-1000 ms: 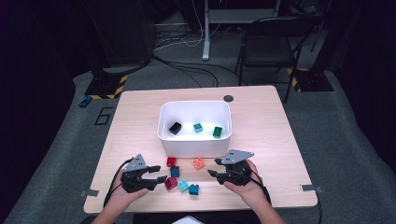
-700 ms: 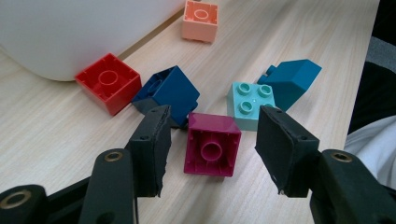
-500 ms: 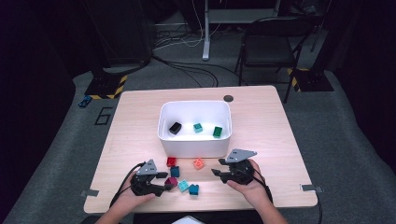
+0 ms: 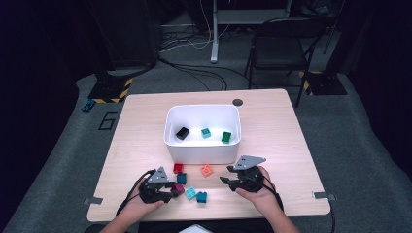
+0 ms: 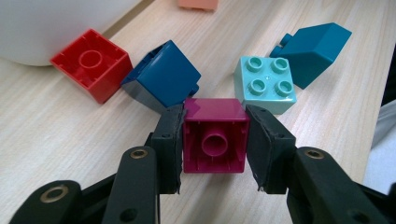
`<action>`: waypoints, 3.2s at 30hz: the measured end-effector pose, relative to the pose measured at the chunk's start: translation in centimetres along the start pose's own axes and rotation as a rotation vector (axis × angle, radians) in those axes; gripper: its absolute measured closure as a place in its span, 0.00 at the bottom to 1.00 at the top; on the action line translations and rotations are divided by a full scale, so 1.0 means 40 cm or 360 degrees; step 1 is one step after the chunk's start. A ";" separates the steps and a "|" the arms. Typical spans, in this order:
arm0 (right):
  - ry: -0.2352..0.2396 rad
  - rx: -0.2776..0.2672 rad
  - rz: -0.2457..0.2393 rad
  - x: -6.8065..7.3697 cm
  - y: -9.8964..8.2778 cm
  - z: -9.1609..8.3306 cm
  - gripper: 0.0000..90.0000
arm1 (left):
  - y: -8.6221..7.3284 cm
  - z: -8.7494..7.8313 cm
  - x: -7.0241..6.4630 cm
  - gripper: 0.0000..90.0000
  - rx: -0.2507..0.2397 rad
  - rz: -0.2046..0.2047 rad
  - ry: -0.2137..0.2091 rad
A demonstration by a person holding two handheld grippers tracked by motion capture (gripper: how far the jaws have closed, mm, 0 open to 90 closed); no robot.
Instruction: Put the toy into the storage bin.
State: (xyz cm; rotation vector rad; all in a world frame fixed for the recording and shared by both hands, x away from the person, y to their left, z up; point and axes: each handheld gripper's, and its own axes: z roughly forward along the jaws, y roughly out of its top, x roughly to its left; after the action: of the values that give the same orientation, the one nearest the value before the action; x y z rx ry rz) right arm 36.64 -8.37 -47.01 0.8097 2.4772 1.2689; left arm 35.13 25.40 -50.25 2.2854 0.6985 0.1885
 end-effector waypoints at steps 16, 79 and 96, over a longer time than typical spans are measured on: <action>0.0001 0.0010 0.0023 -0.007 -0.006 0.002 0.55 | 0.129 -0.191 0.050 0.65 -0.0161 -0.0062 0.0034; 0.0042 0.0038 0.0038 -0.028 -0.023 0.018 0.56 | 0.609 0.094 0.235 0.65 -0.0221 -0.0028 0.0004; 0.0046 0.0035 0.0042 -0.028 -0.023 0.021 0.56 | 0.605 0.121 0.245 0.52 -0.0153 -0.0085 0.0095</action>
State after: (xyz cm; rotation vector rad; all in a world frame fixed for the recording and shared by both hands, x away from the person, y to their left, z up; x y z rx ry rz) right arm 37.59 -8.89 -48.29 0.8379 2.5152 1.2730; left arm 55.35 13.48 -37.82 2.1748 0.7638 0.2606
